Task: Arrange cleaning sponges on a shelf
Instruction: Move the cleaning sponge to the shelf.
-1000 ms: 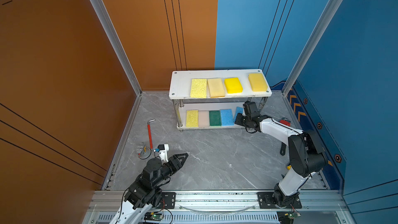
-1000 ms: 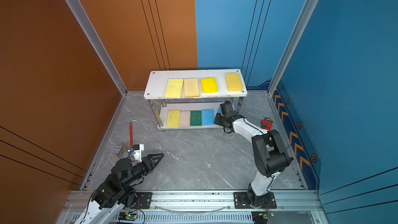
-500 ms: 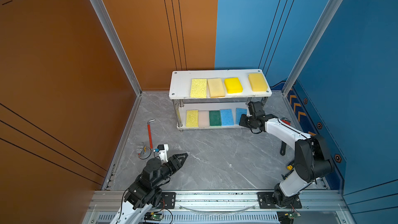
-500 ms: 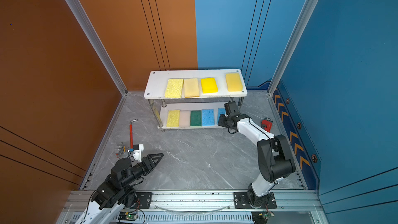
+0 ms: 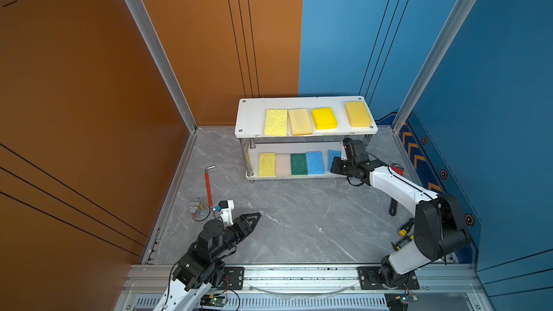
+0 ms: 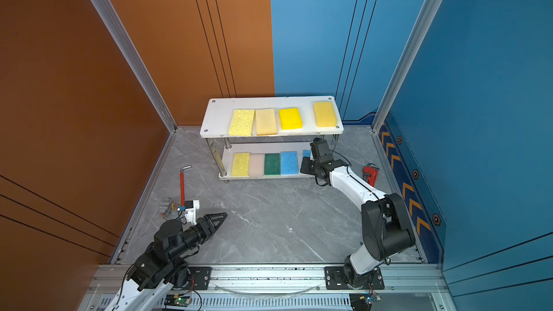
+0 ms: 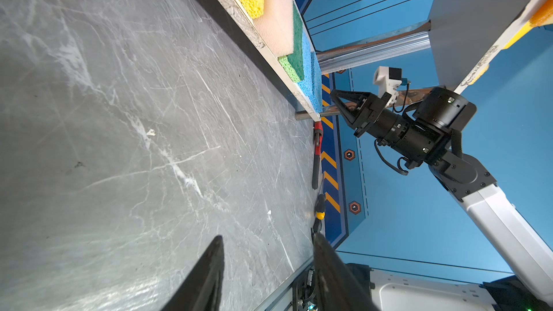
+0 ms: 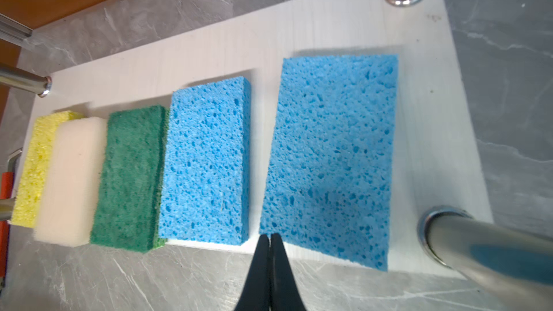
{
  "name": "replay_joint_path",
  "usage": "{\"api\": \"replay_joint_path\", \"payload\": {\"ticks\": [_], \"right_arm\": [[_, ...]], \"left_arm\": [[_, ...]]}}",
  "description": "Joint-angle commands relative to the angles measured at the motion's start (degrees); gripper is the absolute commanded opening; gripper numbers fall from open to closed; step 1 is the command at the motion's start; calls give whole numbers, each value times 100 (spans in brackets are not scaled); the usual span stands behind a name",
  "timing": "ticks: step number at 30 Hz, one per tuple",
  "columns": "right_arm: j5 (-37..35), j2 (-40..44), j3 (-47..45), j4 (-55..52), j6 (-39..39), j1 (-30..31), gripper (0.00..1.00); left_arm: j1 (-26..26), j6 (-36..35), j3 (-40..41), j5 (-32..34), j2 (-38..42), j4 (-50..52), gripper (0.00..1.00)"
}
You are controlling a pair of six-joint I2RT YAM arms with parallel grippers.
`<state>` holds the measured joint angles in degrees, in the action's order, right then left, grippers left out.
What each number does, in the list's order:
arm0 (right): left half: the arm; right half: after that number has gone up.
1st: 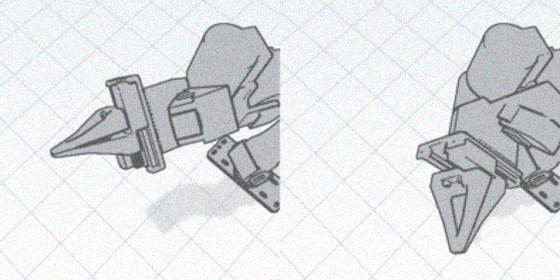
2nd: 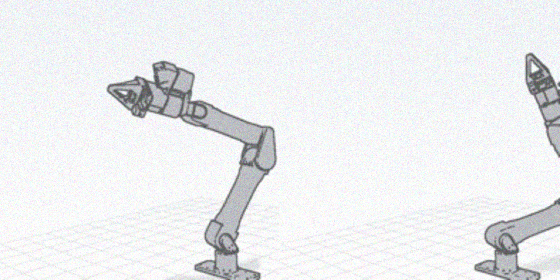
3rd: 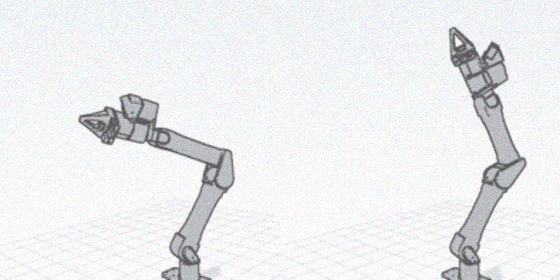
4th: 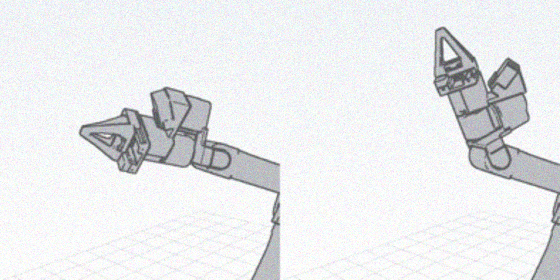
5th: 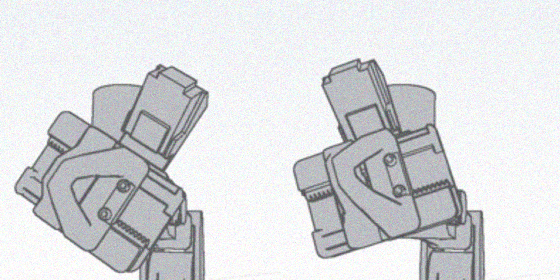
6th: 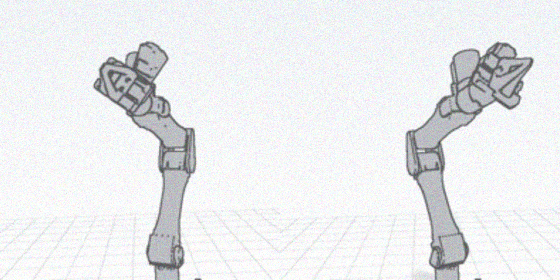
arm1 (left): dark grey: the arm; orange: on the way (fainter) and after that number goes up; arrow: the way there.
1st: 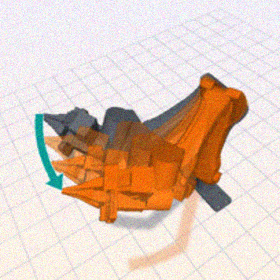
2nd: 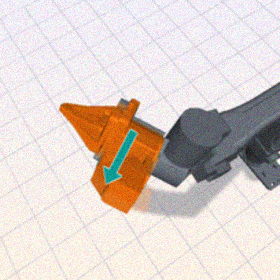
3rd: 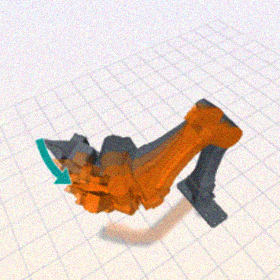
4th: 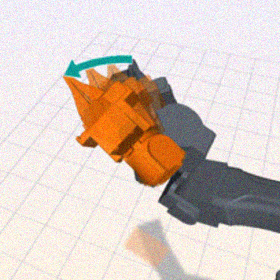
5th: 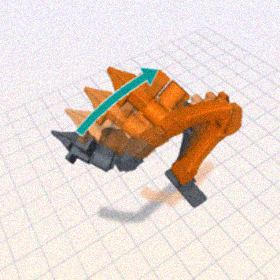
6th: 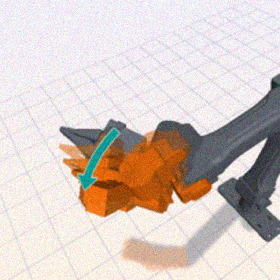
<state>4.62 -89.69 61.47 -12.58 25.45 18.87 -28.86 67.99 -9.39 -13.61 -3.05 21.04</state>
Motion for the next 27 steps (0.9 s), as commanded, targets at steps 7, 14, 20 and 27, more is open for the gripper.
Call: {"api": "replay_joint_path", "payload": {"ticks": [7, 14, 20, 27], "right_arm": [[-626, -230, 33, 522, -128, -8, 0], [-904, -330, -16, 597, -237, -7, 0], [-997, -497, 123, 465, -348, -73, 0], [-1103, -755, 389, 238, -383, -119, 0]], "left_arm": [[135, -59, 60, -189, 29, 107, 49], [191, -74, 63, -223, 127, 163, 49], [223, -136, 62, -239, 190, 220, 49], [330, -233, 92, -293, 182, 305, 49]]}}
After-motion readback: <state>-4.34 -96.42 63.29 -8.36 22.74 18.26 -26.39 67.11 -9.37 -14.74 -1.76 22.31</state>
